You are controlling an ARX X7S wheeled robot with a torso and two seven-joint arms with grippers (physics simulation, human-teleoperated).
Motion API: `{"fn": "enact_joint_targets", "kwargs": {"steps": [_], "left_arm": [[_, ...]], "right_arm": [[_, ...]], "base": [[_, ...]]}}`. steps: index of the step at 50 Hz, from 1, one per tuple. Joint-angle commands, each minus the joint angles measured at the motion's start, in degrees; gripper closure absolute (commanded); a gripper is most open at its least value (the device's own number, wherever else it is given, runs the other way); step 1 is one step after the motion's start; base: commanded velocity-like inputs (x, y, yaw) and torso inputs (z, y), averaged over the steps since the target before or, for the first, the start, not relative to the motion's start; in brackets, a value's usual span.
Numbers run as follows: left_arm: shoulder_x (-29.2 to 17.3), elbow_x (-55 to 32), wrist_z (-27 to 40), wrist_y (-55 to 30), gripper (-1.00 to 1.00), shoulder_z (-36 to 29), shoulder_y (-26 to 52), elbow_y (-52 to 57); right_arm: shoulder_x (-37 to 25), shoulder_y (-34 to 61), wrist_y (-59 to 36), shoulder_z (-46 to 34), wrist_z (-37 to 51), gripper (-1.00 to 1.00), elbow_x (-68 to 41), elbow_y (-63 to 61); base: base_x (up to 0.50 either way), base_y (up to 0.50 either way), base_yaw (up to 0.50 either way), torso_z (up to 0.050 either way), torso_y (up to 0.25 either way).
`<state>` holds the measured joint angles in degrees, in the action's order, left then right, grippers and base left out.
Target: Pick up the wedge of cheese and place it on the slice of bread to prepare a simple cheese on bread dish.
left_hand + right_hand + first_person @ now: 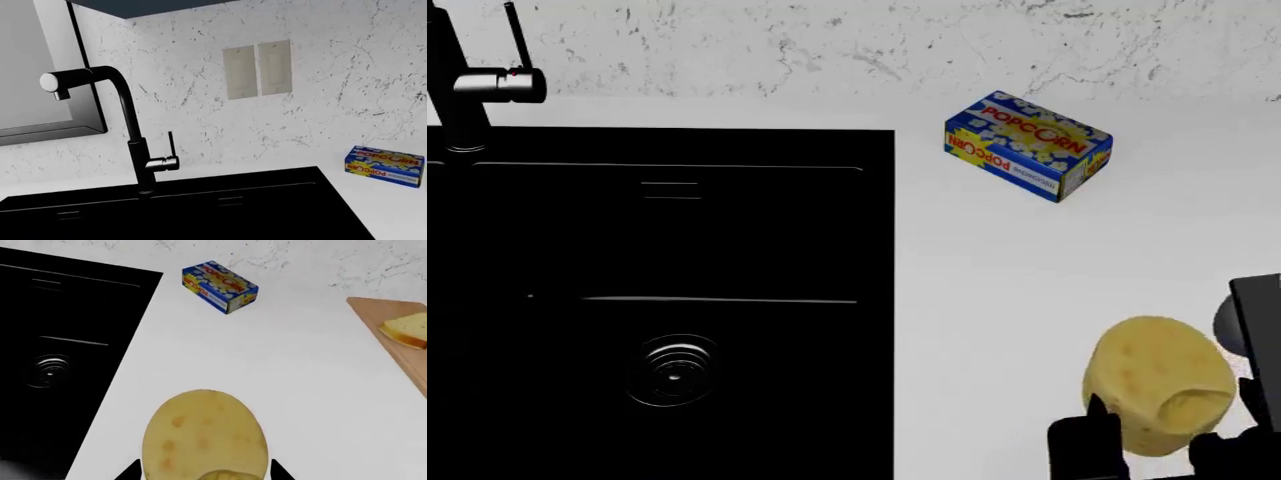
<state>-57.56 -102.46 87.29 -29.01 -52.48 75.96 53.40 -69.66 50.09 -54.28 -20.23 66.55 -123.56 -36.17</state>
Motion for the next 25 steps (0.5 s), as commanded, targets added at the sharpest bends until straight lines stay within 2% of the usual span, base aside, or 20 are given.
{"fn": "enact_joint_targets", "kwargs": {"steps": [1,9,25], "left_arm": [[0.04,-0.03,-0.13,0.05,-1.0,-0.3,0.17,0.05],[-0.01,0.07,-0.26,0.16,-1.0,-0.47,0.16,0.07],[-0.06,0.16,-0.01,0.26,-1.0,-0.68,0.62,0.24]], "right_arm": [[-5.51,11.7,-2.25,3.93,2.14,1.0,-8.26,0.32],[-6.48,14.01,-2.2,4.9,2.41,1.0,-9.12,1.74],[-5.8,11.38,-1.2,5.84,0.45,1.0,-5.35,2.62]], "base": [[0.0,0.0,0.0,0.0,0.0],[0.0,0.0,0.0,0.0,0.0],[0.0,-0.49,0.0,0.0,0.0]]}}
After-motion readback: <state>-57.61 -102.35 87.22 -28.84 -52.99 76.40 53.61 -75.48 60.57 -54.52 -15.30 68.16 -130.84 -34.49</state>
